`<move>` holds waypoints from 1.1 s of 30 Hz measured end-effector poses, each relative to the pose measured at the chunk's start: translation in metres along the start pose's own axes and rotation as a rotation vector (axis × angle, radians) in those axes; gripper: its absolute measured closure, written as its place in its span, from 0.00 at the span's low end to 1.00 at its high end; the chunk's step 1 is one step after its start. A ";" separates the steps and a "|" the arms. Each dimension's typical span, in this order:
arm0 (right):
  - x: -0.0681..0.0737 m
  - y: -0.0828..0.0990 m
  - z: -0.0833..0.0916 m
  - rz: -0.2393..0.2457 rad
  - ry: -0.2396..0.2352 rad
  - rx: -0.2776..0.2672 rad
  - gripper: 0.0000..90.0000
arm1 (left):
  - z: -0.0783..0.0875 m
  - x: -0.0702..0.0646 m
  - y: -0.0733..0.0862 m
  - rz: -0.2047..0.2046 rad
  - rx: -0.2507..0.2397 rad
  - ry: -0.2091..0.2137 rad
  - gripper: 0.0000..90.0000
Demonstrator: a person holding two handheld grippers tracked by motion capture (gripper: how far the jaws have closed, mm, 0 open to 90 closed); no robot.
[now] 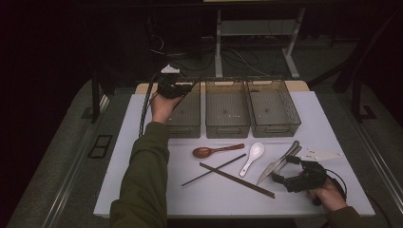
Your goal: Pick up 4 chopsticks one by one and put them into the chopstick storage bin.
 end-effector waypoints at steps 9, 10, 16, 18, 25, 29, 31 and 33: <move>0.000 0.001 0.001 -0.004 0.000 -0.001 0.02 | -0.011 0.000 0.007 0.003 0.058 -0.011 0.94; 0.000 0.001 0.001 -0.003 0.000 -0.002 0.02 | -0.012 0.000 0.007 -0.001 0.064 -0.012 0.94; 0.000 0.001 0.001 -0.004 -0.001 -0.002 0.02 | -0.017 0.000 0.007 0.003 0.072 -0.033 0.94; 0.000 0.001 0.001 -0.005 -0.002 -0.001 0.02 | -0.018 0.002 0.009 0.005 0.090 -0.045 0.93; -0.001 0.001 0.002 -0.006 -0.002 -0.002 0.02 | -0.017 0.004 0.010 0.011 0.091 -0.059 0.86; -0.001 0.001 0.001 -0.004 0.000 -0.003 0.02 | -0.014 0.004 0.008 0.004 0.086 -0.055 0.82; -0.001 0.001 0.001 -0.004 0.000 -0.001 0.02 | -0.011 0.003 0.008 0.005 0.091 -0.051 0.79; -0.001 0.001 0.001 -0.003 0.001 -0.001 0.02 | -0.008 0.002 0.008 0.007 0.091 -0.062 0.76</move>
Point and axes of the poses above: each handheld gripper's, and its own axes: z roughly backward along the jaws, y roughly out of its underside, x roughly to its left, the point moved 5 cm from there along -z, roughly forward along the jaws, and after that the axes turned 11 degrees about x, right-handed, at the moved point
